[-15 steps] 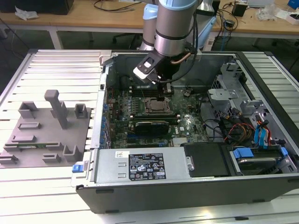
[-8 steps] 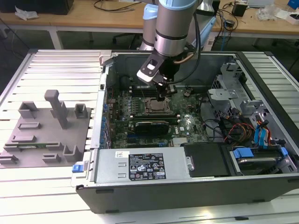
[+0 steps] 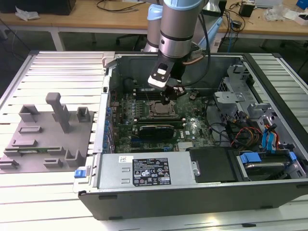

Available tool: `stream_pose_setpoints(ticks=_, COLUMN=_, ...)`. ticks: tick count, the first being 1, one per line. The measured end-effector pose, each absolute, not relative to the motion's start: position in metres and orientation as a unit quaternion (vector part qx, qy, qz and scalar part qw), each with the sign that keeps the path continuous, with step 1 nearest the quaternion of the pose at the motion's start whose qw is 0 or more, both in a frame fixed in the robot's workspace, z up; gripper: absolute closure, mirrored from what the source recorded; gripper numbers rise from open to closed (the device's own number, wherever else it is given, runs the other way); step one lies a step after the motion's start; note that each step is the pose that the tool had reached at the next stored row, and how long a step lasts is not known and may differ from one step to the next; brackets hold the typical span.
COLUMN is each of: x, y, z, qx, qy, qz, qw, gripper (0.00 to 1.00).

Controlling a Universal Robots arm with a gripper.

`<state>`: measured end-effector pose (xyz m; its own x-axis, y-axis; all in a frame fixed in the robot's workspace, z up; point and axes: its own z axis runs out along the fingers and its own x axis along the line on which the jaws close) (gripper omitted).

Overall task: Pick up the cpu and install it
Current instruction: 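Close the cpu cover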

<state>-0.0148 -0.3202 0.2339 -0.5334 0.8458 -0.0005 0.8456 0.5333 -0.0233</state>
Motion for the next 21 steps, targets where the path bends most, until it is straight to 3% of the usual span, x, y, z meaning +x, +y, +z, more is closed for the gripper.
stream_pose_setpoints(ticks=21, x=-0.0148, y=-0.3202, z=0.2338, qx=-0.255, qy=-0.967, qz=0.011, qw=0.003, gripper=0.89)
